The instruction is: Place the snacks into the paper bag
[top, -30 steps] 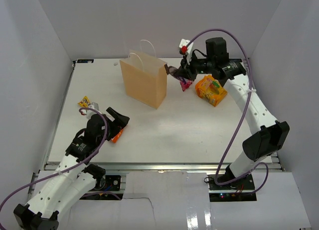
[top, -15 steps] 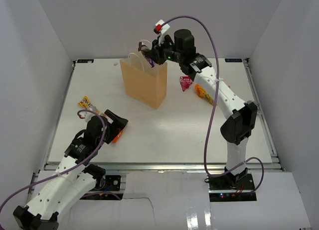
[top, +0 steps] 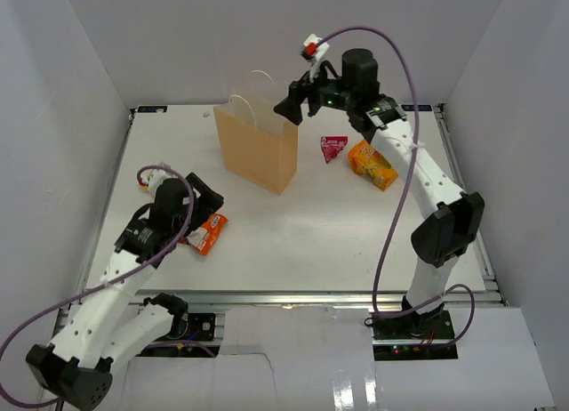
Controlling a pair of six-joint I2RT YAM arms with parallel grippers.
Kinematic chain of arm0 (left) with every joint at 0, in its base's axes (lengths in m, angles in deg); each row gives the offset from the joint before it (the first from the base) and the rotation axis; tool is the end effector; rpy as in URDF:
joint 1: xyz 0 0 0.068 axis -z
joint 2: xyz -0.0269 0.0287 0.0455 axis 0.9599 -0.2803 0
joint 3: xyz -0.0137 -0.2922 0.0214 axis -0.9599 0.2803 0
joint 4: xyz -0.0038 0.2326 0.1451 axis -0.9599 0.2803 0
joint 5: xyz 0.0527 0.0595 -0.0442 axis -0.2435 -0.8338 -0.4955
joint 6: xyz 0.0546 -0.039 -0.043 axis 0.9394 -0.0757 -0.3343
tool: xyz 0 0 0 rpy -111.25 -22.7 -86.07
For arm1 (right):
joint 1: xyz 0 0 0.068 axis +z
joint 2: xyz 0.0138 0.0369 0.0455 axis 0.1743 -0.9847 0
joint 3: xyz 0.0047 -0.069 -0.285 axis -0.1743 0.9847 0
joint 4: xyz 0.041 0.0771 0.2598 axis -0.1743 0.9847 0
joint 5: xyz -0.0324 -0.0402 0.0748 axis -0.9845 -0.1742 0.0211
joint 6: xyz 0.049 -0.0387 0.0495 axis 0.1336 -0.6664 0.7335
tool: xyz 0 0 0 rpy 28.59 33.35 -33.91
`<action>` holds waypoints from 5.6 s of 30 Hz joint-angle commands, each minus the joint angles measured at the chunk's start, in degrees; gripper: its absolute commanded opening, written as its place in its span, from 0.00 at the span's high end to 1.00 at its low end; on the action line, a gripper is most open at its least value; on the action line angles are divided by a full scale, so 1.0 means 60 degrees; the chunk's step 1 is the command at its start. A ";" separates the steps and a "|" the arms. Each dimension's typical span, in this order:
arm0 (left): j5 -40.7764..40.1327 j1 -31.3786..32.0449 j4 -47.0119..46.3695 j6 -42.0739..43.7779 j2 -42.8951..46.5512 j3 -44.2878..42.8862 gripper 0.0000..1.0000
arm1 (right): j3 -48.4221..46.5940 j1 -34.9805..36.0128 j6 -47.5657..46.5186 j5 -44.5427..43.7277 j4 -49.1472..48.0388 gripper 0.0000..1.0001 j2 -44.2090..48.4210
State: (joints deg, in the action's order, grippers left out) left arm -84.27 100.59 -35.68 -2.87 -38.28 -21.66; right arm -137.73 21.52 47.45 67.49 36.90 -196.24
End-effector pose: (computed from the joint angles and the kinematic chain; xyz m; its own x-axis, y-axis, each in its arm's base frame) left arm 0.1603 -0.0588 0.2899 -0.5079 -0.6597 -0.5539 -0.3797 0.7486 -0.5435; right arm 0.4042 0.2819 0.4592 -0.0292 -0.1063 -0.9939 -0.8343 0.5502 -0.0343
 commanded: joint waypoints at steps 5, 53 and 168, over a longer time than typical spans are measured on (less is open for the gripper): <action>0.2155 -0.4335 -0.0868 0.3010 -0.3575 -0.2067 0.06 | 0.3057 -0.2720 -0.1797 0.3839 0.1345 0.10 0.2732; 0.2392 -0.6925 -0.2774 0.5414 -0.9940 -0.4031 0.64 | 0.9496 -0.4585 -0.3368 0.3913 0.2199 0.10 0.6821; 0.2495 -0.3087 -0.0651 0.0918 0.1136 0.1404 0.04 | -0.0421 -0.2402 0.1554 -0.3837 0.2478 0.32 -0.4825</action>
State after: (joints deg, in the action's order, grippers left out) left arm -70.11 82.19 -38.44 5.35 -32.38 -13.99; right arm -138.04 7.57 55.36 42.62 52.46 -224.54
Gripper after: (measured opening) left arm 0.957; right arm 0.698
